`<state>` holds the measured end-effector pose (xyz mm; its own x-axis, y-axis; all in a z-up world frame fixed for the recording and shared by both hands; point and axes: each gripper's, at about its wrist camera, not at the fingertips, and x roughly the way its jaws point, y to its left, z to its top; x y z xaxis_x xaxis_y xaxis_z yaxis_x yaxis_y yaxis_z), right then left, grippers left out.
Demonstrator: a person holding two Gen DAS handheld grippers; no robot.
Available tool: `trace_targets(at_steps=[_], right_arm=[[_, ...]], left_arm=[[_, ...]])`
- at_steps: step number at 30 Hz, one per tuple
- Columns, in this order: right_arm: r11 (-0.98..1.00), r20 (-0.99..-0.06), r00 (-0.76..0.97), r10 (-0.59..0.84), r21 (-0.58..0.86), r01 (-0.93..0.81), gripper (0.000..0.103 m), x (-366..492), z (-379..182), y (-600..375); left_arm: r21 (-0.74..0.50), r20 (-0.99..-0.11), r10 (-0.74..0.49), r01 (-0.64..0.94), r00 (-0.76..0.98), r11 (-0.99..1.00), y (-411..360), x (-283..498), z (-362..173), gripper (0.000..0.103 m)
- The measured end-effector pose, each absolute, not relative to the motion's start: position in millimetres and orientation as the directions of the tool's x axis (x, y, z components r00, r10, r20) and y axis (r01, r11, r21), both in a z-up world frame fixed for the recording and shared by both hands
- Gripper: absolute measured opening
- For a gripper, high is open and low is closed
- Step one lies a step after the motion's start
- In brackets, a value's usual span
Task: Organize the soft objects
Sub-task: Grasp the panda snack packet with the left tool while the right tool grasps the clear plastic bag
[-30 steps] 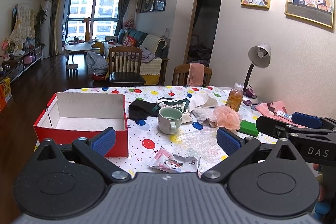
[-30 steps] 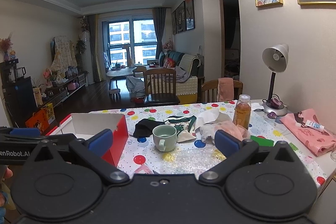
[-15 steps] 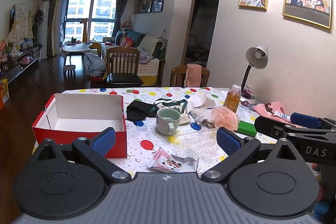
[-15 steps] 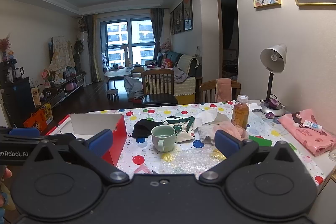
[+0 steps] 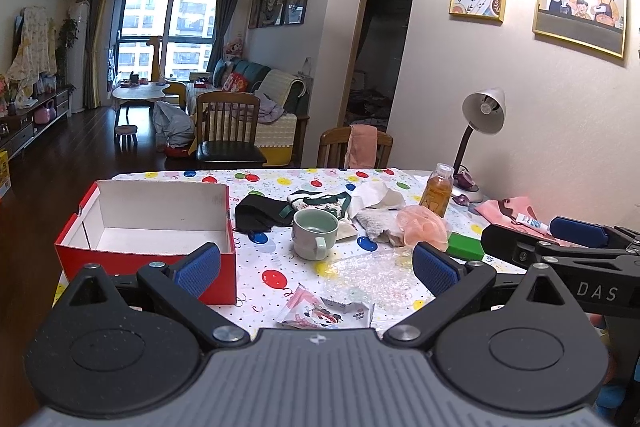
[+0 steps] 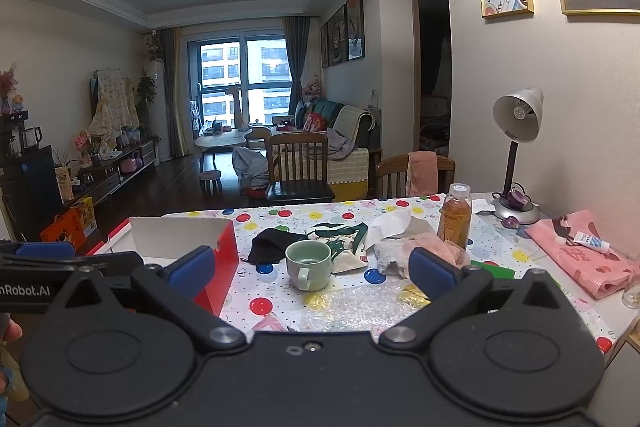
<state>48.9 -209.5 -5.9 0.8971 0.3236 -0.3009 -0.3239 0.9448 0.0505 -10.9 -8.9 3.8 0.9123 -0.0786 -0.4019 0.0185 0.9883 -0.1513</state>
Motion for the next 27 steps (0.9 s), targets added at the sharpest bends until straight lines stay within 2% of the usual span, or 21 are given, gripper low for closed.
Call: trace_targets(at_steps=[6, 11, 19, 27], right_arm=[[0.951, -0.308, 0.901, 0.305, 0.046, -0.306, 0.103, 49, -5, -221], [0.961, -0.320, 0.908, 0.271, 0.043, -0.272, 0.103, 61, -5, -230], [0.972, -0.369, 0.901, 0.229, 0.037, -0.232, 0.103, 98, -25, -245], [0.969, -0.479, 0.851, 0.215, -0.006, -0.248, 0.101, 124, -66, -262]], left_arm=[[-0.148, -0.401, -0.099, 0.042, 0.910, 0.988, -11, -2, 3, 0.103], [-0.130, -0.435, -0.092, 0.039, 0.896, 0.991, -14, 18, -3, 0.103], [-0.106, -0.519, -0.077, 0.025, 0.851, 0.994, -19, 59, -28, 0.103], [-0.146, -0.635, -0.079, -0.019, 0.768, 0.989, -15, 95, -65, 0.103]])
